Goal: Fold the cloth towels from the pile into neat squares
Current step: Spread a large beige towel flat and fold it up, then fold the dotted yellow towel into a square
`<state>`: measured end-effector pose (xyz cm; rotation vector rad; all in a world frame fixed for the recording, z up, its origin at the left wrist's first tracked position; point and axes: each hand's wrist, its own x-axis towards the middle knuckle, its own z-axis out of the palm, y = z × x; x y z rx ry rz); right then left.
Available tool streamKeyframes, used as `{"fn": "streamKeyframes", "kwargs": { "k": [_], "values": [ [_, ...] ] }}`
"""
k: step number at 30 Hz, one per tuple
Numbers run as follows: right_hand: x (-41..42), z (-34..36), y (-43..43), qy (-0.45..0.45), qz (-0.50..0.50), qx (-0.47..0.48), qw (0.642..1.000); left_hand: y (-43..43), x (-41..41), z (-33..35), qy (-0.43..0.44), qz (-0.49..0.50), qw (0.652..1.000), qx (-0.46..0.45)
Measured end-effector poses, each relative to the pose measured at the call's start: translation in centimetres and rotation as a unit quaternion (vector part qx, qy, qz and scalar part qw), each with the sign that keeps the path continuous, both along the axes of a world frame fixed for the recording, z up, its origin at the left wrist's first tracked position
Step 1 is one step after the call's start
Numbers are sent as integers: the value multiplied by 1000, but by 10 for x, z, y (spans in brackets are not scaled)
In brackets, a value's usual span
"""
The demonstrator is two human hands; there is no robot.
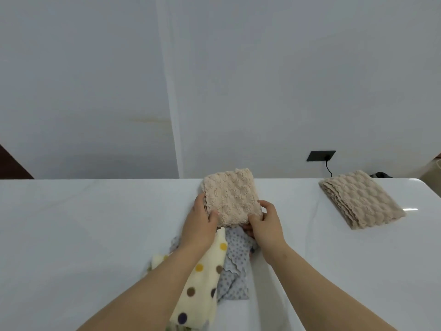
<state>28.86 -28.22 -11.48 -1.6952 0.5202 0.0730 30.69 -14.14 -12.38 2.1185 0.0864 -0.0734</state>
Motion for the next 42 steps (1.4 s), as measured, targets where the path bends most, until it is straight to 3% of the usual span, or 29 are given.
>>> {"fn": "streamKeyframes", "kwargs": {
  "k": [10,19,25,30,35,39,42],
  "values": [
    [-37,2,25,-5,51,-16,999,32,-39,2,6,27,999,31],
    [-71,16,31,-5,41,85,995,39,-76,7,40,61,995,-66],
    [-106,18,31,30,66,36,997,48,-113,1,-3,38,997,65],
    [-146,17,36,56,130,-45,989,53,-144,8,10,-50,985,162],
    [-201,18,32,45,150,-92,983,61,-197,17,-57,-115,919,372],
    [-245,18,24,54,147,-98,983,65,-244,20,-79,-107,888,440],
    [-276,16,17,78,146,-94,982,65,-276,26,-61,-107,885,449]
  ]
}}
